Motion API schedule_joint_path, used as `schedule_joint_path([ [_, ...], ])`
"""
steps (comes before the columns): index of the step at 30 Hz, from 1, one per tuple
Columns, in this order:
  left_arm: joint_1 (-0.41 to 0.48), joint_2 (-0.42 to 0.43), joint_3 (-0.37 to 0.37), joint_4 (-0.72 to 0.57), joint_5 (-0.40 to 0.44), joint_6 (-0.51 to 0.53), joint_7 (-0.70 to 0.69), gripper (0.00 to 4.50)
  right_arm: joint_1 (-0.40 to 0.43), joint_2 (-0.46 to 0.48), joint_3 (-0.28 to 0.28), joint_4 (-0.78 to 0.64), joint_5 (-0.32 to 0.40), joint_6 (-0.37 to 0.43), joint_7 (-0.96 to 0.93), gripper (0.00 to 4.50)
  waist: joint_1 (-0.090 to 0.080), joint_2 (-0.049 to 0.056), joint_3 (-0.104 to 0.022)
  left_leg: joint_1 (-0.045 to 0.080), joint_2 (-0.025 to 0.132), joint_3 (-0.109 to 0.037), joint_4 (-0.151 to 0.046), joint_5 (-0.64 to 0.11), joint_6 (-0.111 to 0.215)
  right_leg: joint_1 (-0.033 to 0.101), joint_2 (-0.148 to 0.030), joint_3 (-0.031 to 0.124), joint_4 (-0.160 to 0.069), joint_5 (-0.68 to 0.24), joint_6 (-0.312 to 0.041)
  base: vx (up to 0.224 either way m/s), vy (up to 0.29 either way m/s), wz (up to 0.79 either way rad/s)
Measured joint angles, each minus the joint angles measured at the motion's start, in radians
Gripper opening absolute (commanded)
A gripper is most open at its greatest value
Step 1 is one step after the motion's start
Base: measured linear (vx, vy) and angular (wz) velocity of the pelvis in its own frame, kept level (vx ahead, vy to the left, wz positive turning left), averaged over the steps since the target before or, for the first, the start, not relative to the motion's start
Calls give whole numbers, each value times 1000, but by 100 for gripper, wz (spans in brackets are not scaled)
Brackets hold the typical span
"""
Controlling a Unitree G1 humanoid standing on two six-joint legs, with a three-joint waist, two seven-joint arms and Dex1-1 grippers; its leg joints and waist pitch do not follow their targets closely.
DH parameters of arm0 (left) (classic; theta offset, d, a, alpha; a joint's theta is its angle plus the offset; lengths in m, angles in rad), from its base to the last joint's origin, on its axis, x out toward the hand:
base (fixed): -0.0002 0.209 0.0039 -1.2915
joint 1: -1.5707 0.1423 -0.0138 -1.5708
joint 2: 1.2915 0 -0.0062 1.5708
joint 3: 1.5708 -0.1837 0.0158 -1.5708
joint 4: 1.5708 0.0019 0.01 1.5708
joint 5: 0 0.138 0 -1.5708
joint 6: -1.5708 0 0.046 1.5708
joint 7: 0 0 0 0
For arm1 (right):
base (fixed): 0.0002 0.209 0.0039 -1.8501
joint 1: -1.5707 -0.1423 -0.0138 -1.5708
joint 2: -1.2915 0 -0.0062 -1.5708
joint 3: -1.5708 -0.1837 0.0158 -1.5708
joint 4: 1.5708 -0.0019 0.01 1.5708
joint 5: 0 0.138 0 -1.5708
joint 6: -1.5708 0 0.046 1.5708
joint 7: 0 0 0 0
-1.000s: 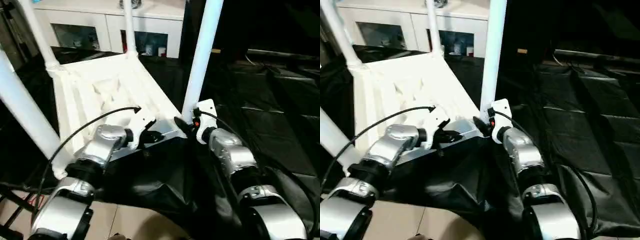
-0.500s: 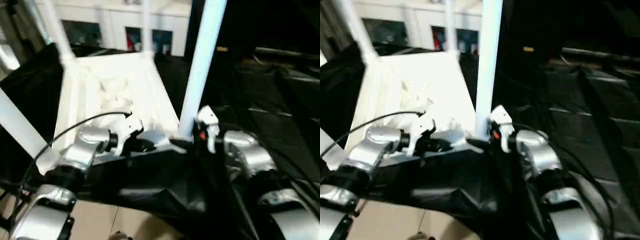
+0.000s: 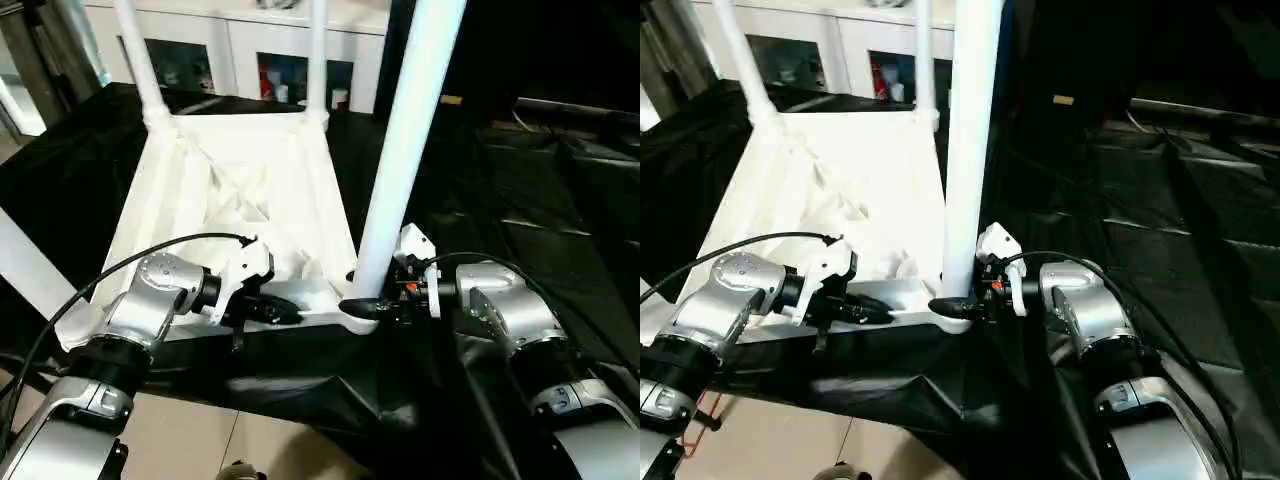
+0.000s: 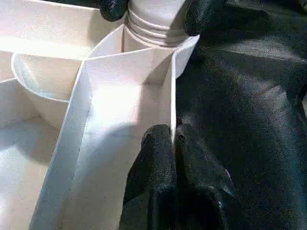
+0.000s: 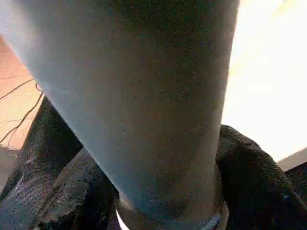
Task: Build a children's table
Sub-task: Rotate leg to tighten
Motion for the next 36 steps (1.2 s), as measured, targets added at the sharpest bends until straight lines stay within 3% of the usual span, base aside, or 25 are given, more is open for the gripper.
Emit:
schedule_joint_path([
  [7, -1, -21, -1, 7, 9, 4, 49, 0, 37, 22, -22, -30, 0, 15, -71, 259, 4, 1, -1, 3, 0, 0, 0, 0, 0, 3, 0, 0, 0, 0, 0, 0, 0, 0],
  [14, -70, -140, 40, 104, 52, 65, 317, 0, -12, 189, -174, 106, -14, -16, -562, 257, -27, 3, 0, 9, -1, -1, 0, 1, -3, 5, 0, 0, 0, -3, 5, 0, 0, 0],
  [17, -99, -193, 46, 141, 71, 81, 423, 0, -57, 245, -215, 174, -19, -35, -761, 257, -35, 3, 0, 9, -1, -3, 0, 2, -3, 5, 0, -1, -1, -3, 5, 0, 0, 0],
  [20, -109, -212, 50, 154, 73, 87, 461, 0, -71, 271, -228, 199, -24, -59, -843, 257, -41, 4, 0, 9, -1, -3, 0, 2, -3, 6, 0, -1, -2, -3, 5, 0, 0, 0],
  [23, -110, -215, 55, 154, 77, 88, 463, 0, -71, 274, -231, 202, -31, -76, -842, 257, -44, 4, 0, 8, -2, -3, 0, 2, -2, 6, 0, 0, -2, -3, 5, 0, 0, 0],
  [24, -111, -216, 55, 154, 77, 87, 461, 0, -71, 274, -238, 202, -31, -75, -833, 327, -45, 4, -1, 8, -2, -3, -1, 2, -3, 6, 0, 0, -1, -3, 5, 0, 0, 0],
  [27, -111, -211, 58, 154, 77, 86, 444, 0, -71, 270, -241, 201, -22, -72, -792, 333, -45, 5, -1, 8, -2, -3, -1, 2, -3, 6, 0, 0, 0, -2, 5, 0, 0, 0],
  [29, -111, -203, 58, 153, 77, 81, 419, 0, -70, 250, -236, 200, -19, -68, -739, 373, -44, 5, -1, 8, -2, -3, -2, 2, -3, 6, 0, -1, 0, -2, 4, 0, 0, 0],
  [36, -78, -137, 51, 120, 63, 27, 296, 0, -32, 139, -146, 129, -22, -50, -442, 376, -36, 4, 0, 7, -1, -3, -4, 2, -2, 5, 1, -1, 0, 0, 2, 0, 0, 0],
])
